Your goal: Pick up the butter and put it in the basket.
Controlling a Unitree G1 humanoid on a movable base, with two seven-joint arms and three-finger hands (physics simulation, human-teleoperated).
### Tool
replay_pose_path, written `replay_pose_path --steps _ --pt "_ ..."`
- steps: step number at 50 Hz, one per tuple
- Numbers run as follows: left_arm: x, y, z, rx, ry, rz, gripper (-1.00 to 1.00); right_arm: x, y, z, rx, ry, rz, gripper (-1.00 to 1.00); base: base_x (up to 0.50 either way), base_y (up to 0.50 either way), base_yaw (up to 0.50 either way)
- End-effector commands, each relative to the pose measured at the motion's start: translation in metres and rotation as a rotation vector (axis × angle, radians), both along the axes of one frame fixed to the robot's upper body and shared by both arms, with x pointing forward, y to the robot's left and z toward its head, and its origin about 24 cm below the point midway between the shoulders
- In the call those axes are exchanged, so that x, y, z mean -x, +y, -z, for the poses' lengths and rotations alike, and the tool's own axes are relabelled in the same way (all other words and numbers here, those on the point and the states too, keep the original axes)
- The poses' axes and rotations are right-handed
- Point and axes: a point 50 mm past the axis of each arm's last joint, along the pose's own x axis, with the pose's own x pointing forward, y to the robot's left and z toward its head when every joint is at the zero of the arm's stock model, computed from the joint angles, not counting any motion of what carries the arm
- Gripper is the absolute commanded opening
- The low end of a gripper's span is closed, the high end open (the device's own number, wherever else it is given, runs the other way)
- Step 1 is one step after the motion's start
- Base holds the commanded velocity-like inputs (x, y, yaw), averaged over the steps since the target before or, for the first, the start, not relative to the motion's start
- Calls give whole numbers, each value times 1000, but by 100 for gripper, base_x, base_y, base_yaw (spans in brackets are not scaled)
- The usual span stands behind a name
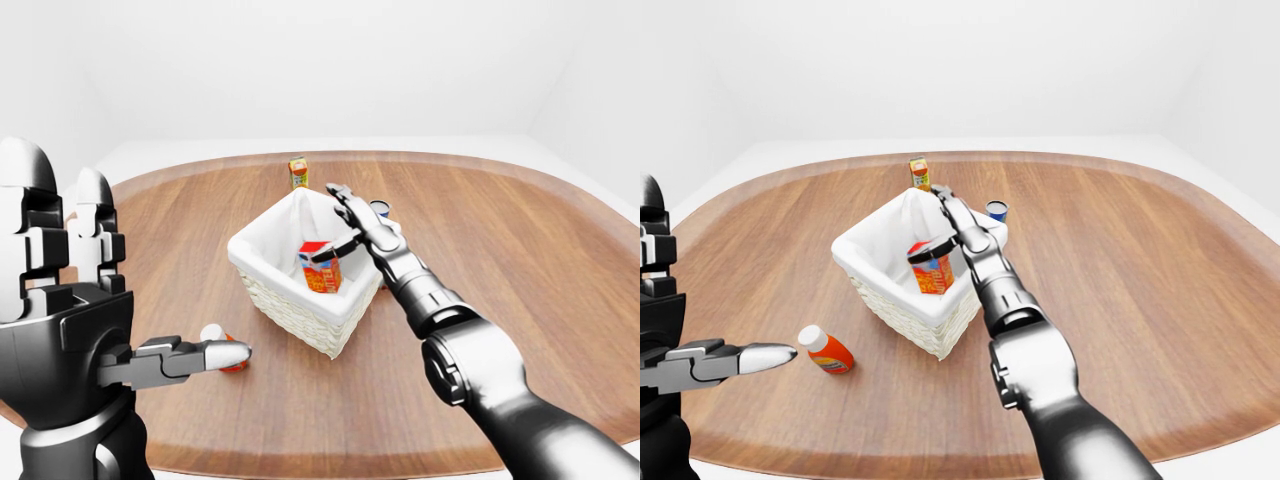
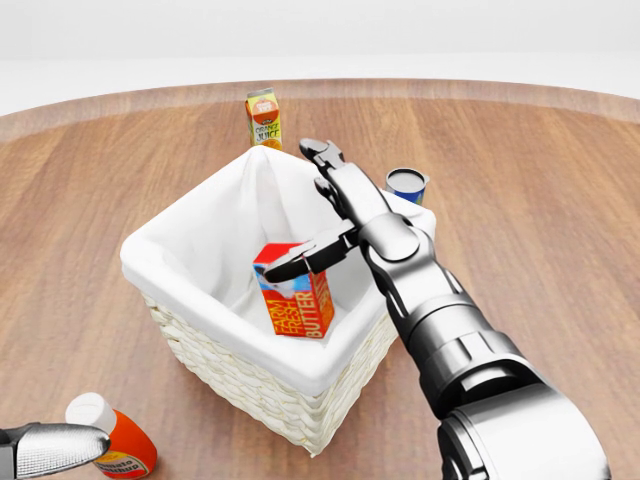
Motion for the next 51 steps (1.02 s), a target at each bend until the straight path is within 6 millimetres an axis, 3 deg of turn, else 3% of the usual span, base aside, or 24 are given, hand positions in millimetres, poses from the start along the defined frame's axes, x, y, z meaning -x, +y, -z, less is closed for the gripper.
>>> replay_pose_path --steps 1,16,26,32,35,51 --pt "0 0 1 2 5 -1 100 -2 -7 -4 -12 -12 28 100 0 0 0" --pt "1 0 1 1 5 -1 100 -4 -10 -10 -38 -25 29 100 0 0 0" --pt "0 -1 0 5 -1 3 100 -5 -33 -41 -237 -175 85 100 0 0 0" --pt "1 -3 -4 0 -24 7 100 21 -54 -45 -338 -333 133 100 0 0 0" --pt "2 -4 -6 -7 -39 8 100 40 -60 -35 -351 -341 145 100 0 0 0" --pt "3 -9 -11 -10 -68 21 100 97 -70 -23 -429 -357 186 100 0 0 0"
